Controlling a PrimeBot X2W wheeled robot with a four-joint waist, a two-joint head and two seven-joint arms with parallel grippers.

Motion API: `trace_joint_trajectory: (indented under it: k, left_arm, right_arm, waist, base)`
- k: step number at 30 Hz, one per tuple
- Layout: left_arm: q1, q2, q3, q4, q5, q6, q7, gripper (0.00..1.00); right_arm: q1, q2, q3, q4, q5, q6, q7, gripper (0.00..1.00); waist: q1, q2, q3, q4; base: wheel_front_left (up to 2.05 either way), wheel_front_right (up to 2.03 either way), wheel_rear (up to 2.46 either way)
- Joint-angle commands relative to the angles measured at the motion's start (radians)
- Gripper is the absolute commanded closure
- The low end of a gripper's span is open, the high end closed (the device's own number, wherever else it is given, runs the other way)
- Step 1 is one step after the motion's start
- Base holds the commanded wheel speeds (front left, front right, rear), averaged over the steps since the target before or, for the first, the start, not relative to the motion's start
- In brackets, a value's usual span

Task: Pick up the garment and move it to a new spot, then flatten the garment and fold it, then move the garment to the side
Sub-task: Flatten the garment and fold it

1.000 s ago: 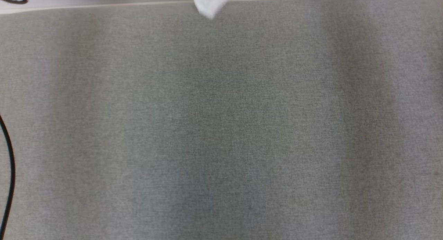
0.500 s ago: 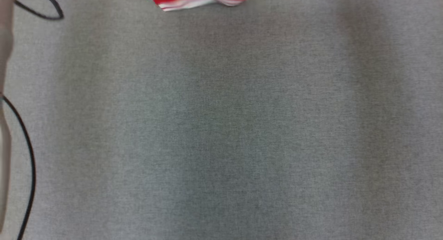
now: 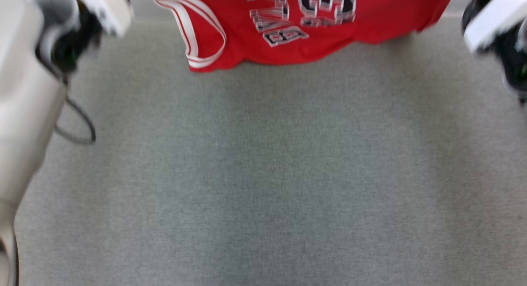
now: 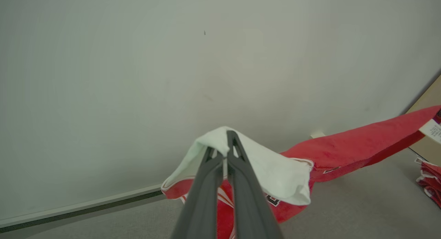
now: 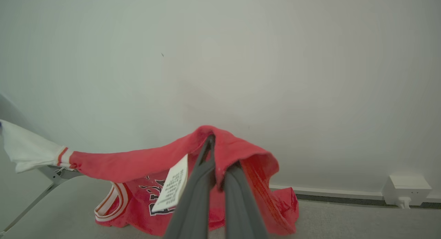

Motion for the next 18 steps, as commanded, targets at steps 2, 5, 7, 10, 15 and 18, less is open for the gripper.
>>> trace_joint_trajectory:
  k: [2,5,7,10,15,18]
  left_arm:
    - [0.088,0.046,-0.03,-0.053,-0.067,0.002,0.066,1.0]
    - [0.193,0.095,-0.063,-0.118,-0.138,0.002,0.158,1.0]
    - [0.257,0.127,-0.089,-0.17,-0.179,0.002,0.226,1.0]
    - [0.345,0.176,-0.114,-0.239,-0.225,0.005,0.311,1.0]
    - [0.51,0.268,-0.153,-0.404,-0.312,0.069,0.447,1.0]
    - [0.61,0.336,-0.185,-0.531,-0.363,0.11,0.523,1.0]
  right_arm:
    - [0.082,-0.038,0.038,-0.043,0.033,-0.002,0.032,1.0]
    - [0.175,-0.076,0.076,-0.106,0.079,-0.002,0.072,1.0]
    - [0.24,-0.108,0.107,-0.139,0.1,-0.002,0.102,1.0]
    - [0.341,-0.157,0.161,-0.202,0.13,-0.002,0.159,1.0]
    - [0.49,-0.246,0.233,-0.322,0.205,-0.002,0.27,1.0]
    - [0.566,-0.306,0.271,-0.387,0.24,-0.002,0.336,1.0]
  waist:
    - [0.0,0.0,-0.082,-0.003]
    - [0.0,0.0,-0.146,-0.007]
    - [0.0,0.0,-0.184,-0.008]
    - [0.0,0.0,-0.236,-0.009]
    - [0.0,0.0,-0.301,-0.029]
    - [0.0,0.0,-0.335,-0.037]
  base:
    - [0.0,0.0,0.0]
    - [0.0,0.0,0.0]
    - [0.0,0.0,0.0]
    - [0.0,0.0,0.0]
    - [0.0,0.0,0.0]
    - [0.0,0.0,0.0]
